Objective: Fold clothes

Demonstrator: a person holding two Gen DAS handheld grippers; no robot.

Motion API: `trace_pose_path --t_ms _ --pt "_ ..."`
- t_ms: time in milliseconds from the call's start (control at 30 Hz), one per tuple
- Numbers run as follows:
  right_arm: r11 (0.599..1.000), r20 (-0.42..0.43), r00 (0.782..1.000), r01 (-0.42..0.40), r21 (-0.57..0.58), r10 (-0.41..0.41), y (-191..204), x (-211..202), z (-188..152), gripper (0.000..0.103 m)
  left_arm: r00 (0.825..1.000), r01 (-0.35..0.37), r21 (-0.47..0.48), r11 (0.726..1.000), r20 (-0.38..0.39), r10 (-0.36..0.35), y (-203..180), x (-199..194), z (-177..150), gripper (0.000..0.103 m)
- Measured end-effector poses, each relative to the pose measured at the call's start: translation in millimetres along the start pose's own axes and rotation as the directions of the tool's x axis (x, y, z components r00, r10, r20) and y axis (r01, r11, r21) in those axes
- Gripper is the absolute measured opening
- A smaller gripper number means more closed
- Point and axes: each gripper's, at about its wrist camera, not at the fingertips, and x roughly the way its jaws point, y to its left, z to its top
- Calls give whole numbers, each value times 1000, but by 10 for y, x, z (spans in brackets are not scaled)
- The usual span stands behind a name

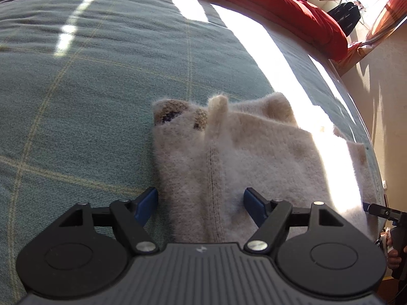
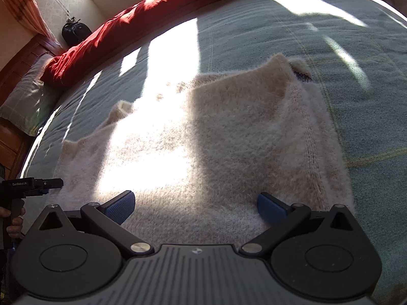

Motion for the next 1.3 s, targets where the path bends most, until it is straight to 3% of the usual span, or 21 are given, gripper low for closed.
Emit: trace_pose_path --t_ms 233,500,733,900,1033,1167,1300 --pt "1000 -9 1000 28 -14 -28 44 2 2 103 1000 -6 21 1000 -3 6 -49 137 141 75" --pt "999 -8 999 37 -23 -37 67 5 -4 103 998 65 -10 998 -24 -65 -6 44 -105 77" --pt "999 -7 999 53 -1 -53 131 -13 41 103 997 75 -28 997 -30 -76 15 -68 -290 77" --pt "996 34 996 -80 -32 81 389 -83 216 103 997 55 -29 998 -44 -56 -28 -19 -250 78" --pt "973 9 974 -226 -53 227 557 87 385 103 998 44 -24 999 -54 -45 -40 -4 -239 78" --pt "988 -40 987 -155 -9 154 418 359 468 103 998 45 -16 999 -53 -46 -38 -7 -243 79" --pt "988 11 989 -146 49 146 71 260 515 103 997 45 -6 999 -54 -45 -60 13 -244 79"
